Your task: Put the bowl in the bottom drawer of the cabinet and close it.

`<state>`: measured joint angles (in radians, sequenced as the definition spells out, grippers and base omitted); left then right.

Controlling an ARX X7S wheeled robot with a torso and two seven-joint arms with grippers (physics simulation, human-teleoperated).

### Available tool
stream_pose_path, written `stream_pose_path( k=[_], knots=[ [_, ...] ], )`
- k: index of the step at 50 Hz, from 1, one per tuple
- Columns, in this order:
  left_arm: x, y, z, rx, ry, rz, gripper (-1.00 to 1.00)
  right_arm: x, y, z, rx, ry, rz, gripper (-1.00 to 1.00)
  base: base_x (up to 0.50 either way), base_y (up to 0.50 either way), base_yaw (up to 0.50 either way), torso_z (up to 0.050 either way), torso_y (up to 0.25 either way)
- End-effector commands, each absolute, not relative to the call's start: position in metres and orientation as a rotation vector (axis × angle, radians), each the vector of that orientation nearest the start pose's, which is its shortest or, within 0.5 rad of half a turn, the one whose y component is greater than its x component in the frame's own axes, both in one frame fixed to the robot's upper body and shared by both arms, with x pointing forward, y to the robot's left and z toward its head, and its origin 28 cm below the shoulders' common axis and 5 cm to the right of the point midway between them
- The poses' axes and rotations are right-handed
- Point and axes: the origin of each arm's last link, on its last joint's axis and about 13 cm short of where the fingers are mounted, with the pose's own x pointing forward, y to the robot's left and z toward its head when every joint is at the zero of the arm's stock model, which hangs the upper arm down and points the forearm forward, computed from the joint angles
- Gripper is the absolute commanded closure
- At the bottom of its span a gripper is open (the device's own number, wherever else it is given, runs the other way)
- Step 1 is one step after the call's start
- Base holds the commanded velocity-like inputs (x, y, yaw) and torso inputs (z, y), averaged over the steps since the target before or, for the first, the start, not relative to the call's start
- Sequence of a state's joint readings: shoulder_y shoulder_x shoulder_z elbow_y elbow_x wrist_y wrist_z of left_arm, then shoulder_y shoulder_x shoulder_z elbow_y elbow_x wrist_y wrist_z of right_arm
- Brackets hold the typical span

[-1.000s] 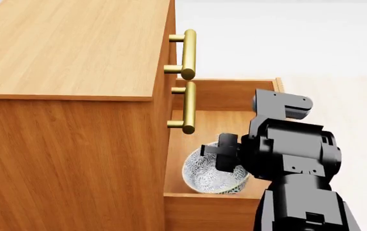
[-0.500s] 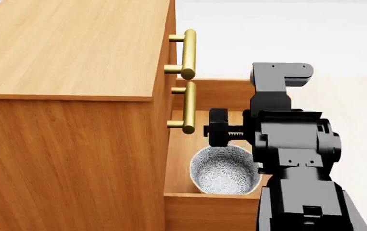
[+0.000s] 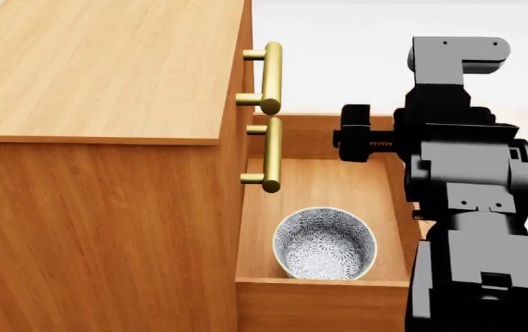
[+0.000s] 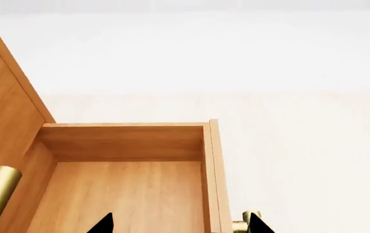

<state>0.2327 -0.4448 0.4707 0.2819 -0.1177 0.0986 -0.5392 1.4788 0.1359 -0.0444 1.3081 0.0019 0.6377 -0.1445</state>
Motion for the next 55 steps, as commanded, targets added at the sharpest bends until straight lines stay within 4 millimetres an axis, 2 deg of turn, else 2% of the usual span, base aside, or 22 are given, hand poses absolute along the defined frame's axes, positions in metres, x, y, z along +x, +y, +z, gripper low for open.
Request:
stream_pose_path(
  k=[1, 11, 23, 33, 39, 55],
  knots=[
    [0.133, 0.203, 0.018, 0.155, -0.048, -0.024, -1.00, 0.418, -0.175, 0.226, 0.019, 0.417, -0.056, -1.00, 0.00, 0.00, 0.00, 0.000, 0.000],
    [0.134, 0.201, 0.018, 0.155, -0.049, -0.026, -1.00, 0.412, -0.203, 0.222, 0.061, 0.364, -0.126, -1.00, 0.00, 0.00, 0.00, 0.000, 0.000],
    [0.133, 0.201, 0.018, 0.157, -0.048, -0.024, -1.00, 0.384, -0.225, 0.214, 0.047, 0.329, -0.232, -1.00, 0.00, 0.00, 0.00, 0.000, 0.000],
    [0.132, 0.202, 0.021, 0.158, -0.048, -0.024, -1.00, 0.362, -0.242, 0.196, 0.055, 0.337, -0.285, -1.00, 0.00, 0.00, 0.00, 0.000, 0.000],
    [0.132, 0.203, 0.021, 0.157, -0.048, -0.024, -1.00, 0.352, -0.246, 0.192, 0.061, 0.338, -0.297, -1.00, 0.00, 0.00, 0.00, 0.000, 0.000],
    [0.131, 0.203, 0.021, 0.145, -0.064, -0.022, -1.00, 0.328, -0.260, 0.159, 0.081, 0.373, -0.353, -1.00, 0.00, 0.00, 0.00, 0.000, 0.000]
  ],
)
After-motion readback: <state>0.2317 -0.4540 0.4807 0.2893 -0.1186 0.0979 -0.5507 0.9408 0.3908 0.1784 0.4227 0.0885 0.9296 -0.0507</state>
